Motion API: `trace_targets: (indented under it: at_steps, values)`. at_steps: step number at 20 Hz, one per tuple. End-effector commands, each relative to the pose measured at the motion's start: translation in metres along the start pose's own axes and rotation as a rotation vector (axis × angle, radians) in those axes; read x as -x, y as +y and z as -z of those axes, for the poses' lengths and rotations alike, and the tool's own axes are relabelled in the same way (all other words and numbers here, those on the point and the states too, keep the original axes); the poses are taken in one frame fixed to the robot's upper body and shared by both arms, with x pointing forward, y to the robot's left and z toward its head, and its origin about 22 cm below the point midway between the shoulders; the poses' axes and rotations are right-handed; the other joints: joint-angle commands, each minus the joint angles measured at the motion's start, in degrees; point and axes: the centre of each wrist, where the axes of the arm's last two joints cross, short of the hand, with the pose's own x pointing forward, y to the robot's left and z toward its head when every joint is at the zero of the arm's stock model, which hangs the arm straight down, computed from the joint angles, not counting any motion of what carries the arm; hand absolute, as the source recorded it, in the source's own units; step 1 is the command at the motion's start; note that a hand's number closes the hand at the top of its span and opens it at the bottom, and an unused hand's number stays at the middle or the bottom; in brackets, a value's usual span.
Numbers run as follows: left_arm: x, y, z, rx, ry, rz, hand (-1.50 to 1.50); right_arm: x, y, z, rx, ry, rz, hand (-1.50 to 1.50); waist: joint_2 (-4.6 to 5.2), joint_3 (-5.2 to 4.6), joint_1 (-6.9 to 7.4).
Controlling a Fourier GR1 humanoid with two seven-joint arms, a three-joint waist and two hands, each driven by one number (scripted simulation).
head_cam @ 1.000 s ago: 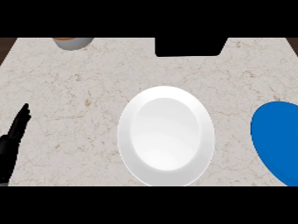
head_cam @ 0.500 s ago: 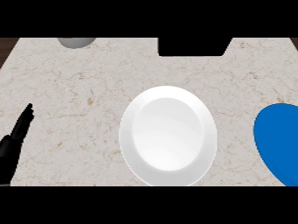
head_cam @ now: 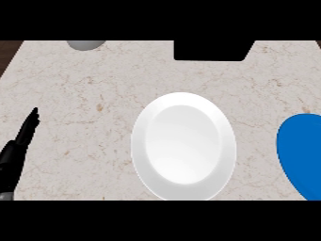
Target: Pick the sweet potato from the plate and place it in the plate
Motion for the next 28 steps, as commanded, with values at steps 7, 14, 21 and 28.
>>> trace_targets:
  at_steps: [7, 14, 21, 28]
  values:
    - [0.009, -0.012, -0.009, 0.003, 0.005, -0.007, 0.0, 0.007, 0.005, 0.04, -0.219, 0.178, -0.167, -1.5, 0.09, 0.06, 0.53]
    - [-0.003, 0.003, 0.003, 0.011, -0.001, -0.01, 0.0, 0.036, 0.023, 0.057, -0.297, 0.226, -0.285, -1.5, 0.18, 0.13, 0.62]
    - [0.003, -0.009, -0.004, 0.001, 0.004, -0.012, 0.0, 0.064, 0.045, 0.07, -0.376, 0.232, -0.303, -1.5, 0.01, 0.05, 0.03]
    - [-0.008, -0.007, 0.01, 0.007, -0.01, -0.012, 0.0, 0.065, 0.04, 0.077, -0.427, 0.253, -0.322, -1.5, 0.05, 0.03, -0.09]
